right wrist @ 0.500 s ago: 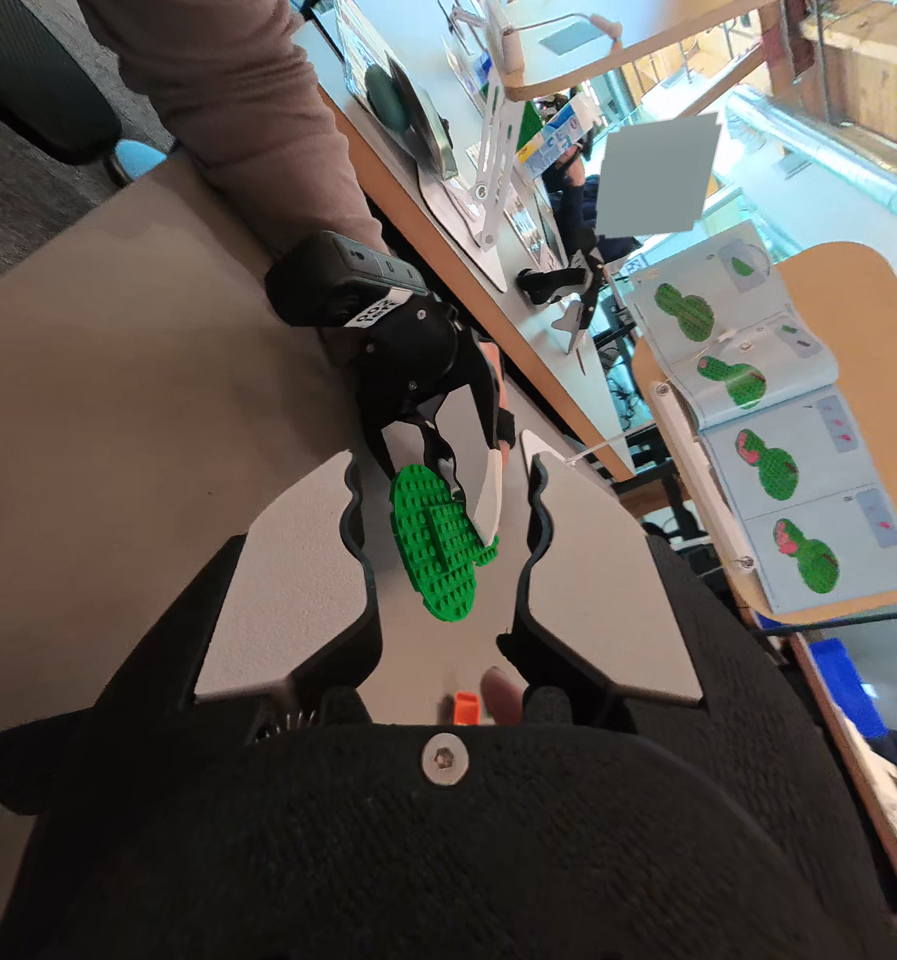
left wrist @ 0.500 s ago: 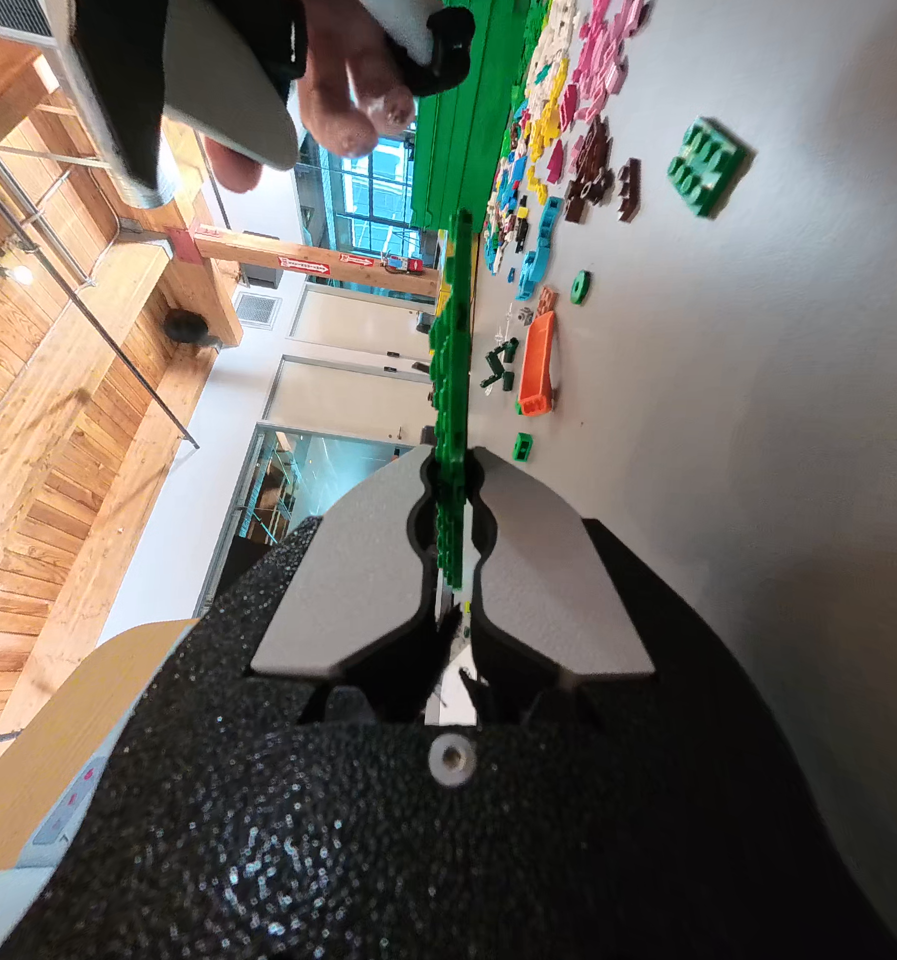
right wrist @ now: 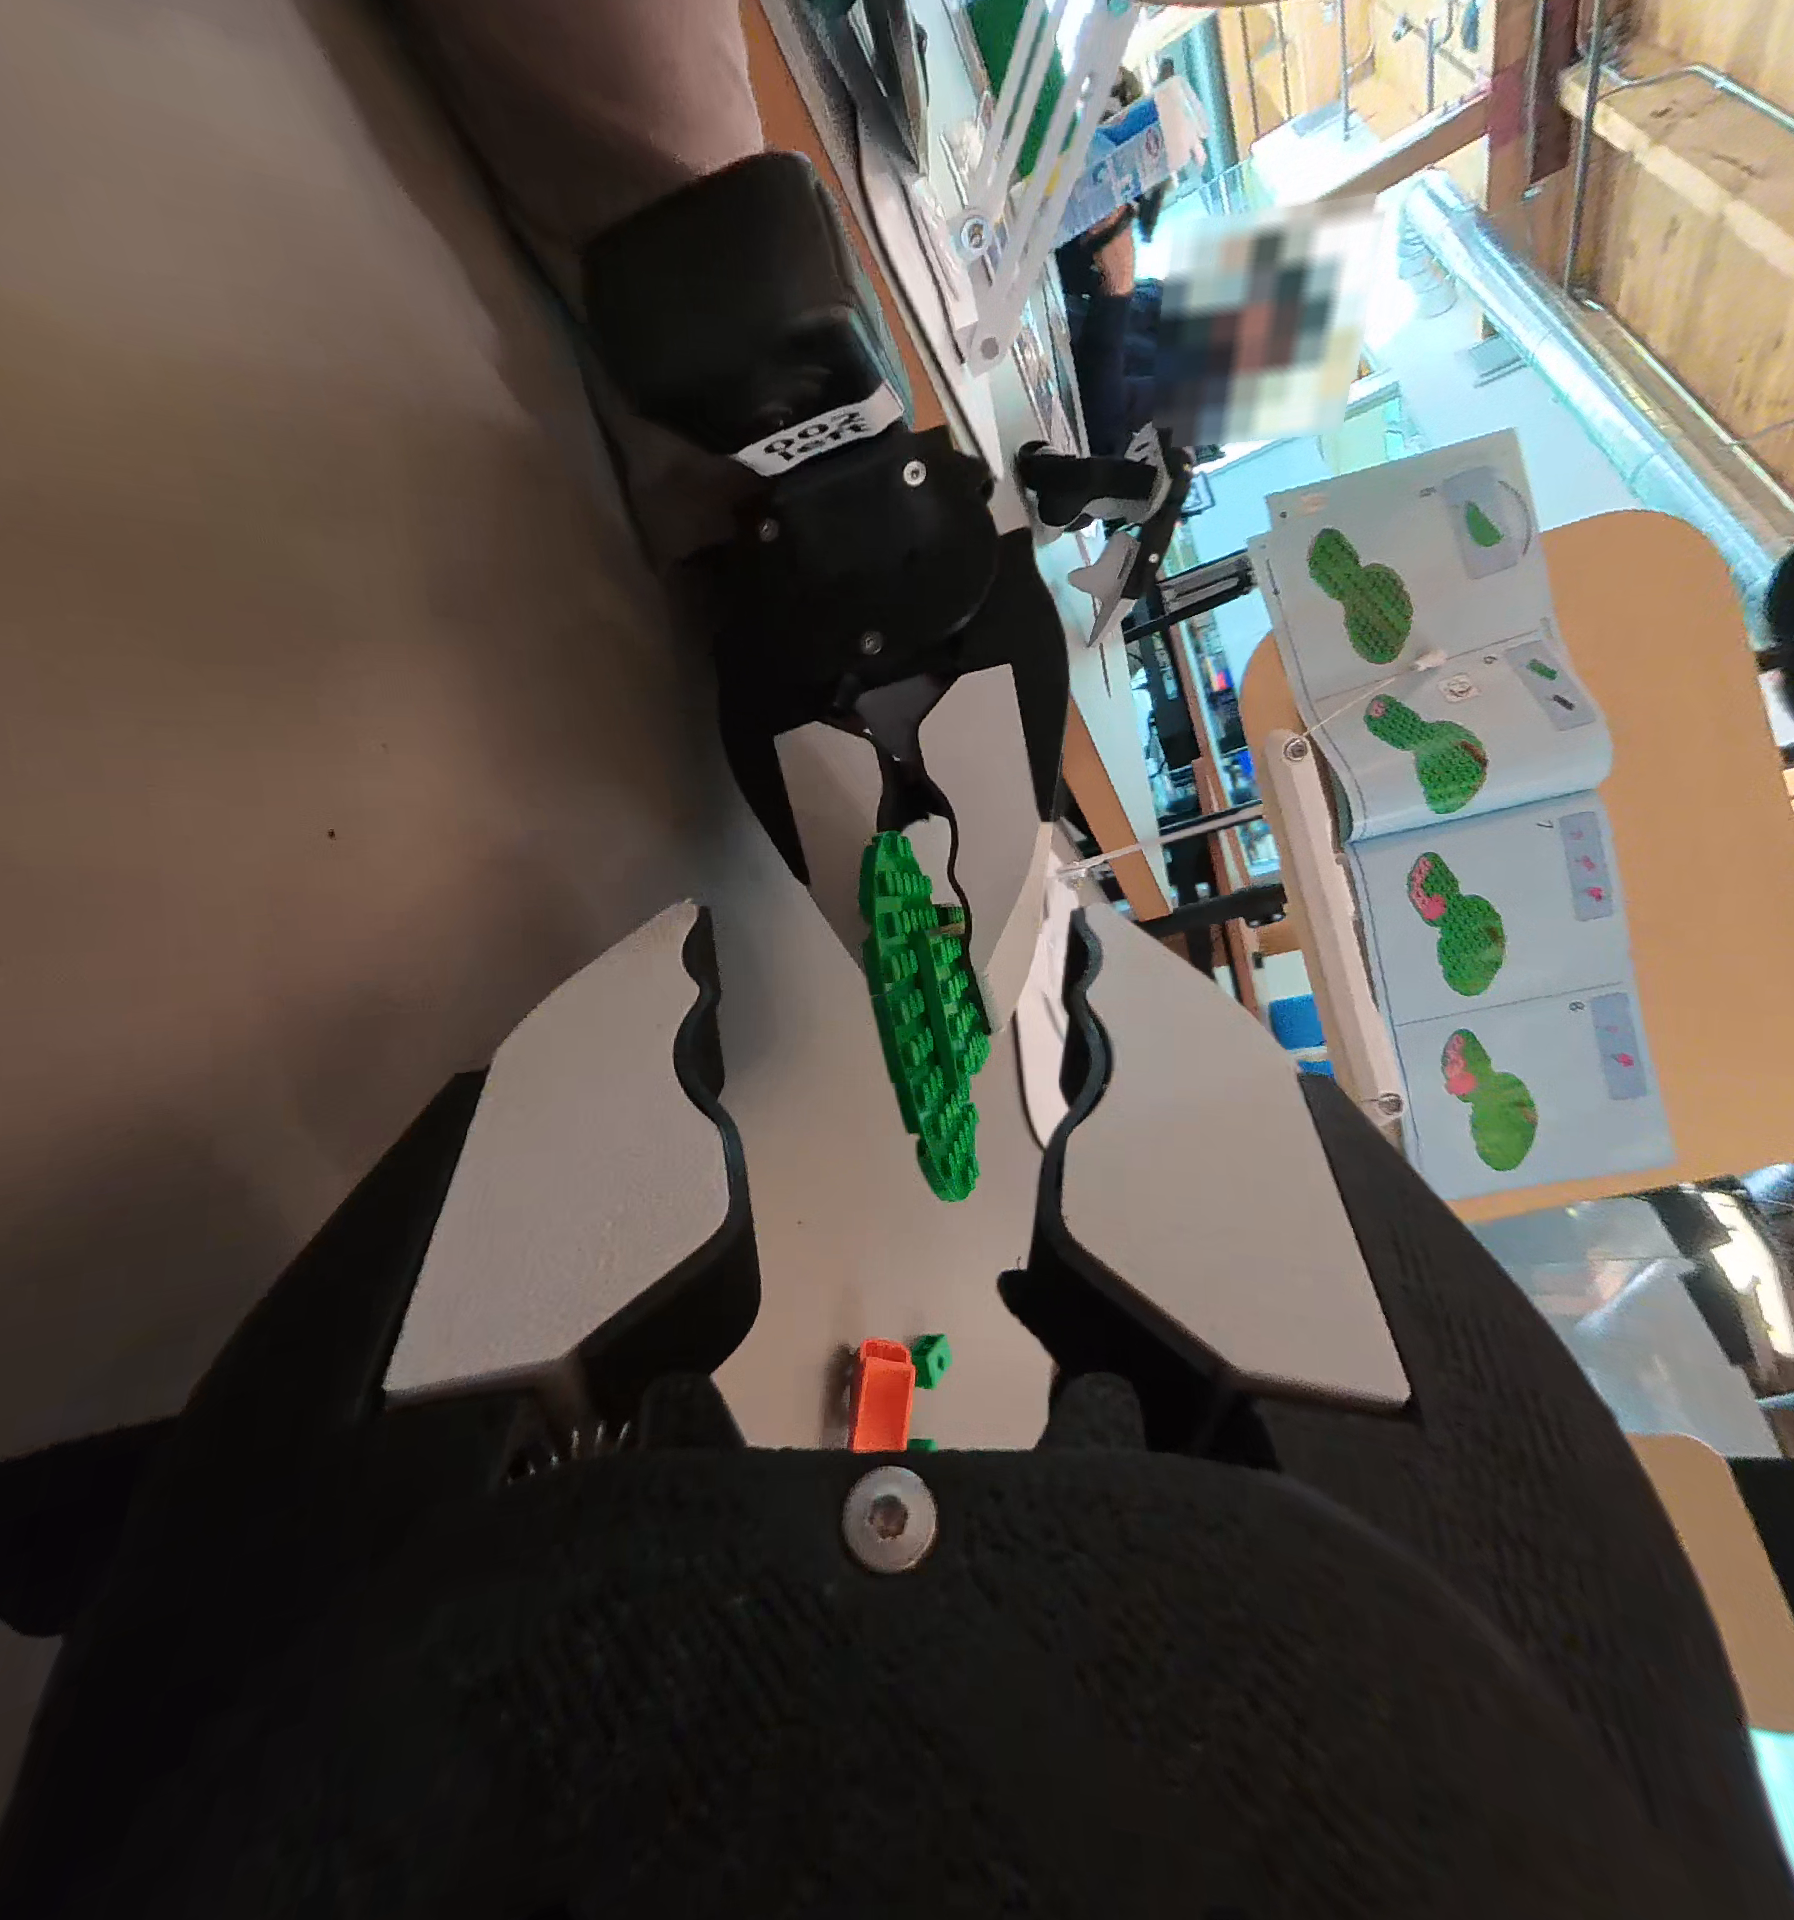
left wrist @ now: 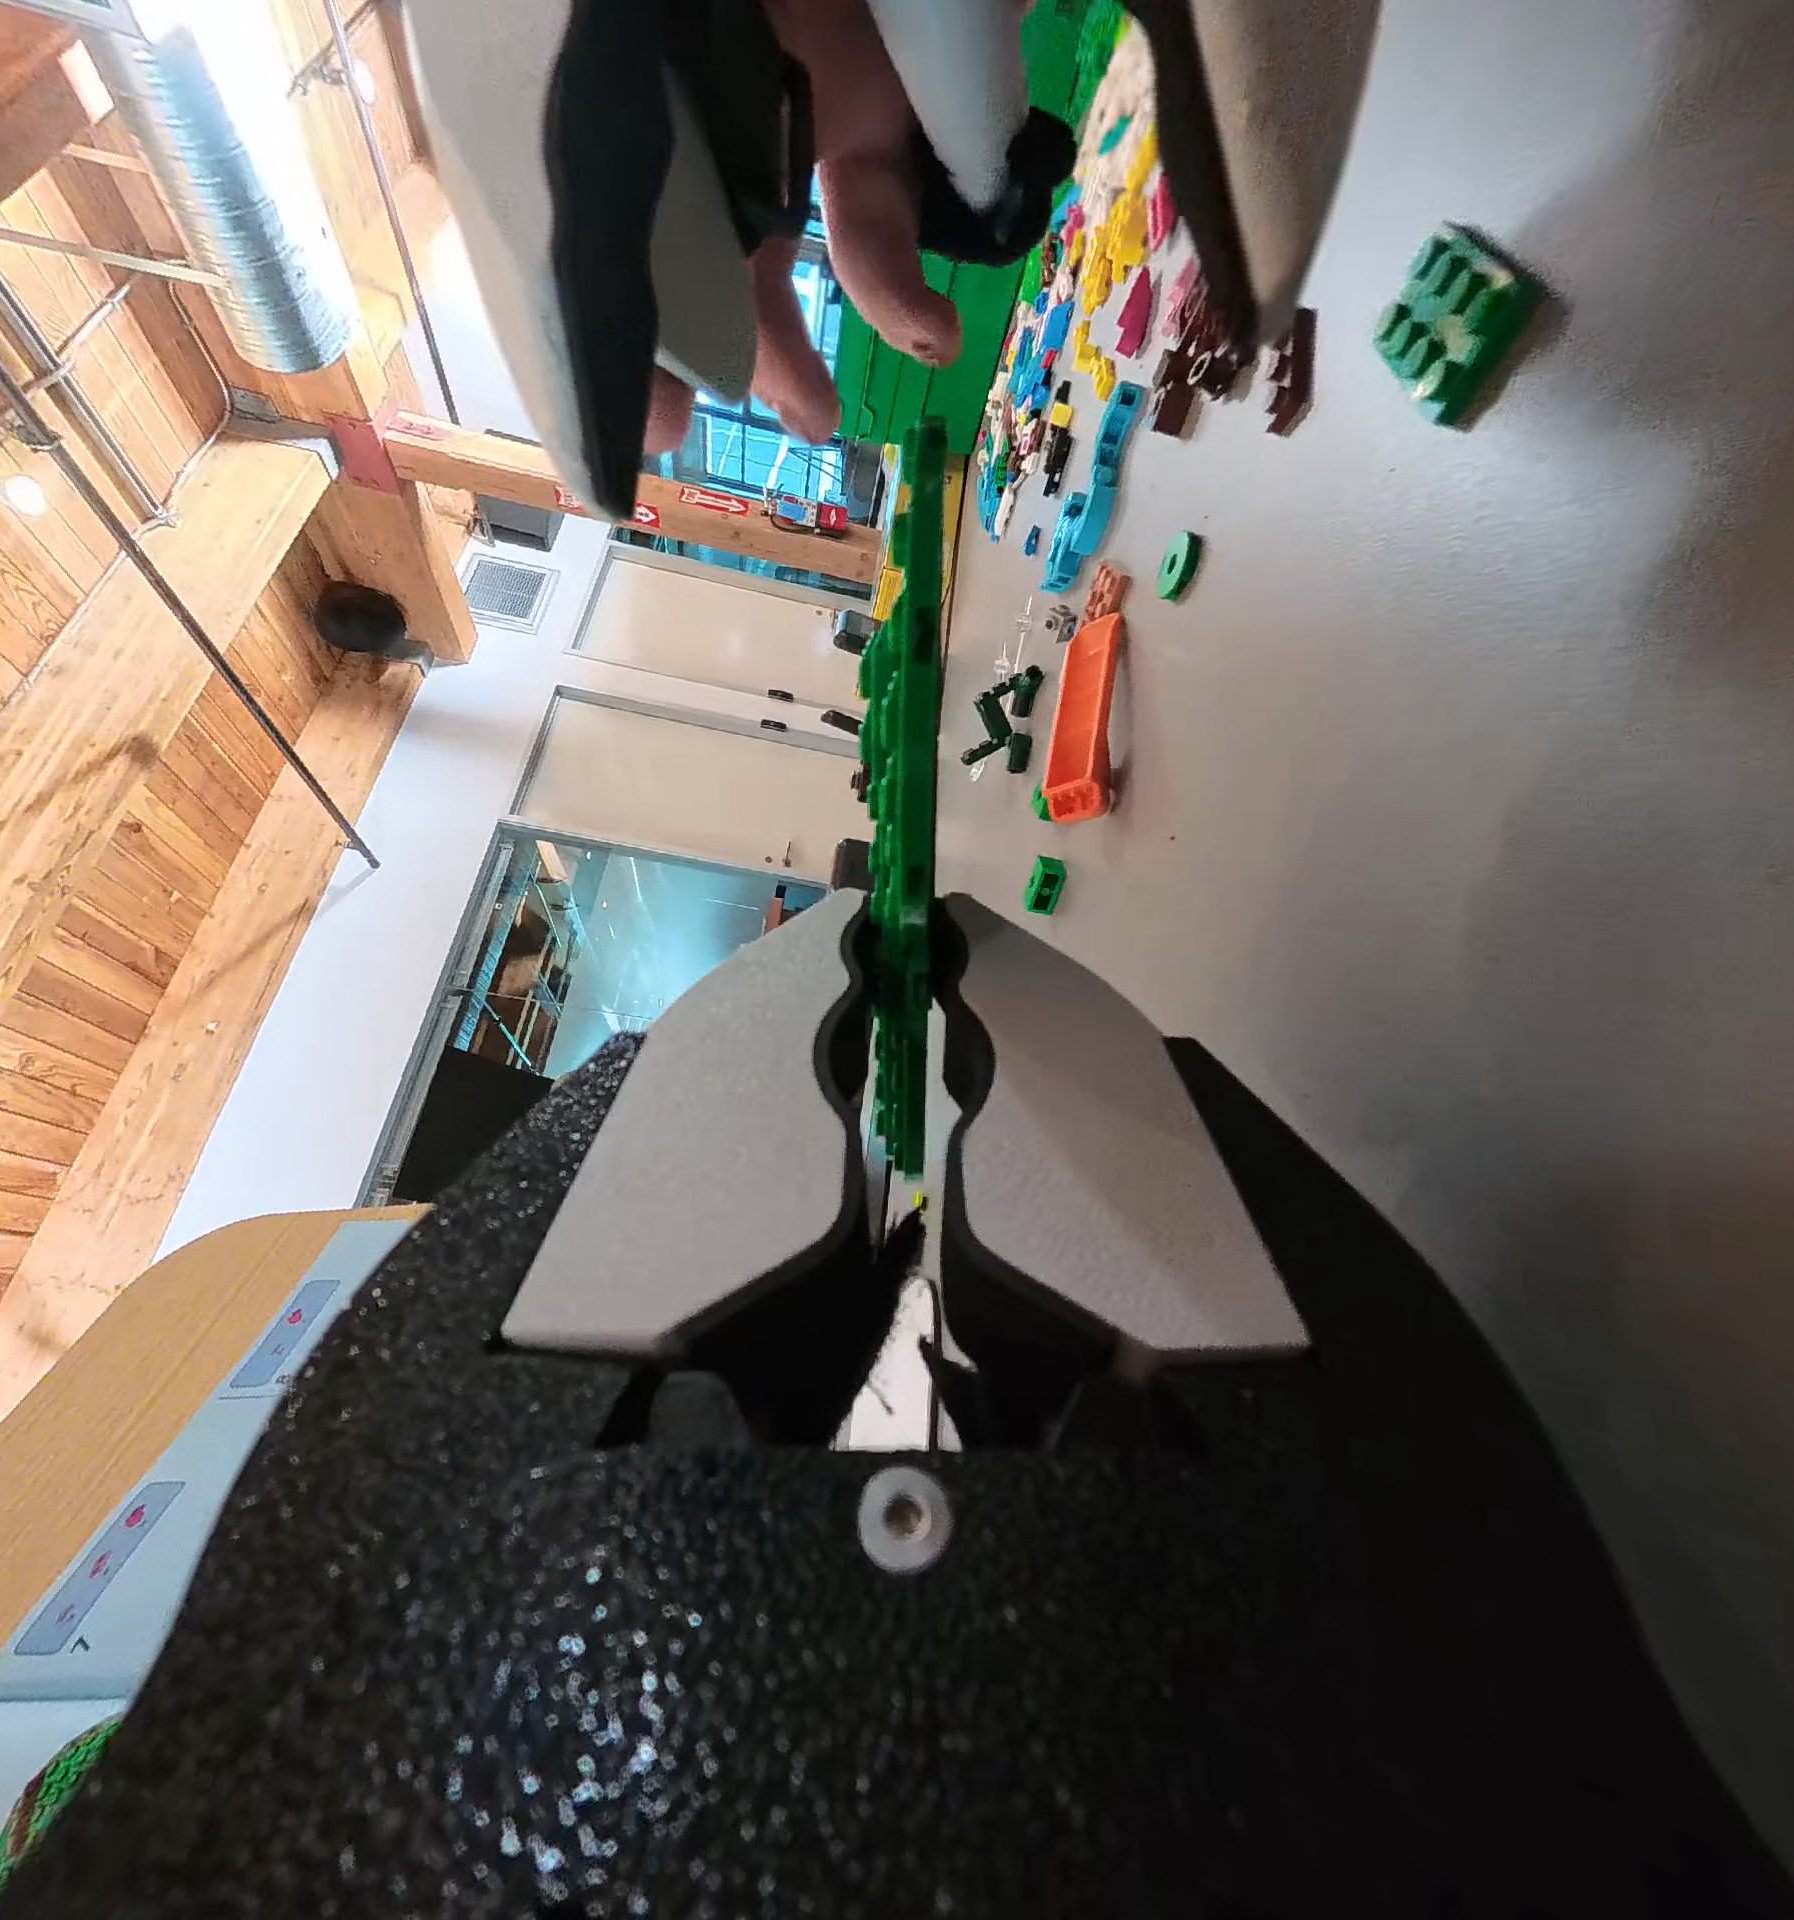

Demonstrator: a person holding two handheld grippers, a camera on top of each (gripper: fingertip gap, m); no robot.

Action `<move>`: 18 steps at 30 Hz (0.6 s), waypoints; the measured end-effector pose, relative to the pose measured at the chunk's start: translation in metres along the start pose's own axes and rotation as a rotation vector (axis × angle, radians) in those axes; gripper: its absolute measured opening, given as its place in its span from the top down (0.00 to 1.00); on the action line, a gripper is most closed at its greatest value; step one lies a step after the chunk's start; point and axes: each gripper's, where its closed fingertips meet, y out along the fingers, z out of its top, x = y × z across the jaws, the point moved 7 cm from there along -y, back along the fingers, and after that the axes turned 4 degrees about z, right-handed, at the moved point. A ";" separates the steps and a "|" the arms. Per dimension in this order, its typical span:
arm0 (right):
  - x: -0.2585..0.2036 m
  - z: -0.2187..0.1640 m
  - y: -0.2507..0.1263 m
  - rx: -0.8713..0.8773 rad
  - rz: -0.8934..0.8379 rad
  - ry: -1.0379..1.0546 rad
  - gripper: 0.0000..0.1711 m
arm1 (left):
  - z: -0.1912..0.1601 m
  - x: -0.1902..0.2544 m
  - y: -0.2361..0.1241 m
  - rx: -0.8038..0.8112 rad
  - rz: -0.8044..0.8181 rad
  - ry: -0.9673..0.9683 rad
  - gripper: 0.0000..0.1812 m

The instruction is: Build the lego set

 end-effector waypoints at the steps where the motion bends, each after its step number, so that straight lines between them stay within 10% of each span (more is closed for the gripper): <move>1: 0.000 0.000 0.000 0.003 -0.012 -0.005 0.63 | 0.000 0.000 0.000 0.000 0.000 -0.003 0.95; 18: -0.006 -0.010 0.011 -0.033 -0.101 -0.011 0.70 | 0.006 0.003 0.001 0.014 -0.020 -0.038 0.95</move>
